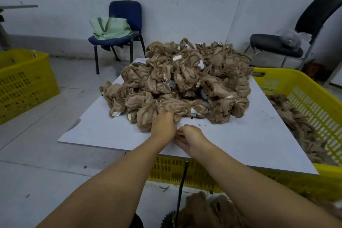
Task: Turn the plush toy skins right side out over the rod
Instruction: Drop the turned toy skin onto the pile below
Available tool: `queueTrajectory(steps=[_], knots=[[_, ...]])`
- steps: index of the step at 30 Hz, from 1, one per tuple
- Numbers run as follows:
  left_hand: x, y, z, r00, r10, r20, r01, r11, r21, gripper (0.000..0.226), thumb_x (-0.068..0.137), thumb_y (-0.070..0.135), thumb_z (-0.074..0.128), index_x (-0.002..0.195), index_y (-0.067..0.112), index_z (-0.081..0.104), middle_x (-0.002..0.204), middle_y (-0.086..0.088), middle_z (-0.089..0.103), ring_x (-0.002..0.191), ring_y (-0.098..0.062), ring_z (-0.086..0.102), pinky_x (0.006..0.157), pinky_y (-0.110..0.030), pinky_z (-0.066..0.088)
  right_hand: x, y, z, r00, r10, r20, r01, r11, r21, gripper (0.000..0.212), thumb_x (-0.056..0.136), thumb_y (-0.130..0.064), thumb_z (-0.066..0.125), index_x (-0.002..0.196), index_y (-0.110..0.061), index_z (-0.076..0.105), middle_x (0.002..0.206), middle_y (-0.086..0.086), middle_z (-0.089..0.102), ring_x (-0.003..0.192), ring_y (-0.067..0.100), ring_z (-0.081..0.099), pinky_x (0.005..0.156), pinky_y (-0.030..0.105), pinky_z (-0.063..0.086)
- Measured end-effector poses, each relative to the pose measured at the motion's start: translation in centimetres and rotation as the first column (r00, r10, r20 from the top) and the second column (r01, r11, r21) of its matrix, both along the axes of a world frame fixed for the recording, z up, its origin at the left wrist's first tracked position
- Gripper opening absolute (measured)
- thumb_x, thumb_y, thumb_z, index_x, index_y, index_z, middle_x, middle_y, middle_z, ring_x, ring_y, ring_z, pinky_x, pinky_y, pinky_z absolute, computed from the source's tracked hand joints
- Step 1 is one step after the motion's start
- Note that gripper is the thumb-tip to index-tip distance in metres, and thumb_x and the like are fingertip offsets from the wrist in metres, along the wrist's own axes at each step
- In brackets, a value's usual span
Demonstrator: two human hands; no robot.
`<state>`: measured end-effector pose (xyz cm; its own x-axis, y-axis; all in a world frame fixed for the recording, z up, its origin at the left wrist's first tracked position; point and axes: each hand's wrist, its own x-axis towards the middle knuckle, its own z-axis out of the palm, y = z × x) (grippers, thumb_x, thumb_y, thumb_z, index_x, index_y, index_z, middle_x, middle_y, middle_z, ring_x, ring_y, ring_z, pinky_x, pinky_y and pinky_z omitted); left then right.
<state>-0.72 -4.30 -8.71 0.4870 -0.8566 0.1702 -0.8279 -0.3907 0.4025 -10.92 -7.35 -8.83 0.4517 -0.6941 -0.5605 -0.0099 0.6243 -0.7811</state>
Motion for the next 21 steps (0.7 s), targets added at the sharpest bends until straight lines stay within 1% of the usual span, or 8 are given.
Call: queueTrajectory(steps=[3, 5, 7, 9, 12, 15, 18, 21], knots=[[-0.1, 0.3, 0.5, 0.998, 0.042, 0.056, -0.035, 0.991, -0.130, 0.024, 0.094, 0.003, 0.050, 0.116, 0.008, 0.058, 0.104, -0.016, 0.064, 0.097, -0.034, 0.059, 0.082, -0.045, 0.048, -0.5, -0.1, -0.1, 0.996, -0.088, 0.000, 0.088, 0.995, 0.038, 0.058, 0.094, 0.005, 0.056, 0.146, -0.012, 0.040, 0.114, 0.018, 0.059, 0.098, 0.027, 0.063, 0.088, 0.037, 0.058], [-0.6, 0.3, 1.5, 0.994, 0.108, 0.028, -0.098, 0.966, -0.240, 0.024, 0.097, 0.009, 0.051, 0.119, 0.014, 0.059, 0.106, -0.009, 0.064, 0.107, -0.029, 0.055, 0.099, -0.047, 0.041, -1.3, -0.4, 0.2, 0.994, -0.089, -0.060, 0.086, 0.995, -0.060, 0.072, 0.091, 0.003, 0.062, 0.151, -0.021, 0.031, 0.099, 0.013, 0.058, 0.081, 0.021, 0.061, 0.093, 0.042, 0.057], [-1.4, 0.4, 2.6, 0.993, 0.108, -0.047, -0.118, 0.925, -0.361, 0.016, 0.099, 0.010, 0.051, 0.108, 0.018, 0.061, 0.101, -0.002, 0.064, 0.108, -0.025, 0.053, 0.105, -0.050, 0.034, -2.2, -0.7, 0.5, 0.990, -0.065, -0.125, 0.036, 0.974, -0.222, 0.083, 0.087, -0.006, 0.074, 0.152, -0.028, 0.027, 0.098, 0.008, 0.060, 0.075, 0.018, 0.061, 0.083, 0.042, 0.058], [-1.9, 0.8, 3.5, 0.993, 0.052, -0.104, -0.096, 0.873, -0.477, 0.014, 0.099, 0.009, 0.051, 0.102, 0.017, 0.062, 0.098, 0.000, 0.064, 0.106, -0.024, 0.055, 0.102, -0.049, 0.036, -3.0, -1.2, 1.2, 0.993, -0.061, -0.101, 0.029, 0.956, -0.293, 0.083, 0.080, -0.018, 0.084, 0.145, -0.024, 0.033, 0.108, 0.007, 0.065, 0.082, 0.020, 0.067, 0.069, 0.036, 0.059], [-2.5, 1.1, 4.5, 0.992, -0.046, -0.119, -0.037, 0.789, -0.613, 0.017, 0.099, 0.005, 0.051, 0.106, 0.012, 0.065, 0.102, -0.001, 0.067, 0.102, -0.023, 0.059, 0.097, -0.049, 0.045, -4.2, -2.3, 2.5, 1.000, -0.029, 0.003, 0.029, 0.989, -0.143, 0.078, 0.075, -0.040, 0.085, 0.137, -0.011, 0.048, 0.116, 0.015, 0.066, 0.098, 0.027, 0.070, 0.074, 0.038, 0.060], [-3.2, 1.3, 5.2, 0.955, -0.203, -0.216, -0.029, 0.662, -0.749, 0.019, 0.098, 0.000, 0.048, 0.105, 0.009, 0.063, 0.100, -0.001, 0.063, 0.096, -0.015, 0.058, 0.087, -0.035, 0.050, -5.4, -2.9, 3.3, 0.995, 0.029, 0.098, -0.035, 0.997, 0.067, 0.076, 0.071, -0.059, 0.080, 0.129, -0.018, 0.053, 0.123, 0.021, 0.057, 0.107, 0.035, 0.065, 0.083, 0.043, 0.059], [-3.2, 1.7, 5.5, 0.923, -0.276, -0.267, -0.081, 0.540, -0.838, 0.018, 0.098, 0.001, 0.047, 0.103, 0.015, 0.058, 0.096, -0.001, 0.058, 0.088, -0.005, 0.055, 0.077, -0.016, 0.045, -6.0, -3.2, 4.1, 0.957, -0.073, 0.282, 0.010, 0.976, 0.220, 0.068, 0.070, -0.057, 0.083, 0.116, -0.011, 0.063, 0.124, 0.020, 0.057, 0.107, 0.038, 0.064, 0.083, 0.049, 0.059], [-3.5, 2.2, 6.1, 0.888, -0.317, -0.332, -0.166, 0.454, -0.876, 0.017, 0.096, 0.003, 0.046, 0.089, 0.017, 0.051, 0.082, 0.002, 0.050, 0.073, -0.006, 0.046, 0.069, -0.019, 0.040, -6.6, -3.0, 5.6, 0.877, -0.130, 0.462, 0.003, 0.964, 0.267, 0.073, 0.069, -0.050, 0.086, 0.122, -0.006, 0.063, 0.127, 0.021, 0.060, 0.102, 0.036, 0.070, 0.081, 0.049, 0.059]])
